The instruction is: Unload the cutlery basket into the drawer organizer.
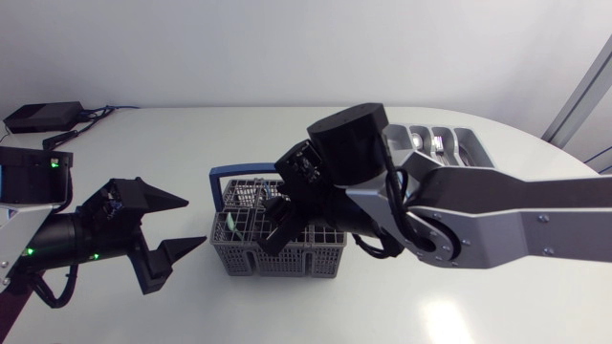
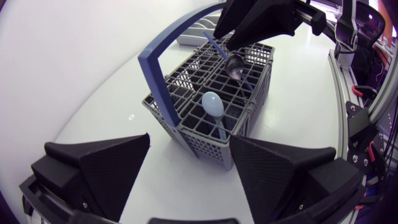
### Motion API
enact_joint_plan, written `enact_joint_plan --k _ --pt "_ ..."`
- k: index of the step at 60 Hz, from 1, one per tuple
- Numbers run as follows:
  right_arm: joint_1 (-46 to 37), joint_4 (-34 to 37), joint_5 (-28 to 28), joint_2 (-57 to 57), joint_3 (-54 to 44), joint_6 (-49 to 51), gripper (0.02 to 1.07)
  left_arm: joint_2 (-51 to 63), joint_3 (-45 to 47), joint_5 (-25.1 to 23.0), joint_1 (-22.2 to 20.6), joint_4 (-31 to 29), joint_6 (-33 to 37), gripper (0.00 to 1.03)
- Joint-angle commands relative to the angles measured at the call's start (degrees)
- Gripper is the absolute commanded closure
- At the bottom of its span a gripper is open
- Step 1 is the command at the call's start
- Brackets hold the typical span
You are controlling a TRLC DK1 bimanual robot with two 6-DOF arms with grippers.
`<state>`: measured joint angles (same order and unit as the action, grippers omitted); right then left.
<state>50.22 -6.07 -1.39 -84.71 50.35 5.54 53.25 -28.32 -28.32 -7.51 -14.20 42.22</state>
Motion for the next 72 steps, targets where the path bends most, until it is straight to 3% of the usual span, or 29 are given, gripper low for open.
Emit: enact_joint_plan --k 1,25,40,46,52,56,72 --pt "0.5 -1.93 -0.46 -1.25 -1.83 -1.59 0.61 0.97 1.42 -0.86 0.48 0.84 0.59 0.06" --pt "1.64 -3.78 -1.95 -1.69 -2.36 -2.29 0.71 1.33 1.25 -1.22 1.0 1.19 0.67 0.06" --pt "1.9 -4.83 -3.71 -2.74 -2.27 -2.64 0.71 1.77 1.07 -1.22 1.0 1.19 0.59 0.06" --pt "1.9 -5.01 -3.71 -2.92 -2.27 -2.64 0.8 1.85 0.89 -1.22 1.0 1.19 0.59 0.06" --pt "1.9 -5.1 -3.8 -3.1 -2.27 -2.64 0.8 1.85 0.72 -1.22 1.0 1.19 0.5 0.06" --pt "1.99 -5.18 -3.8 -3.18 -2.36 -2.64 0.89 1.94 0.63 -1.22 1.0 1.19 0.5 0.06" --pt "1.9 -5.36 -3.45 -3.71 -2.45 -2.64 0.99 2.47 0.54 -1.22 0.92 1.19 0.5 0.06"
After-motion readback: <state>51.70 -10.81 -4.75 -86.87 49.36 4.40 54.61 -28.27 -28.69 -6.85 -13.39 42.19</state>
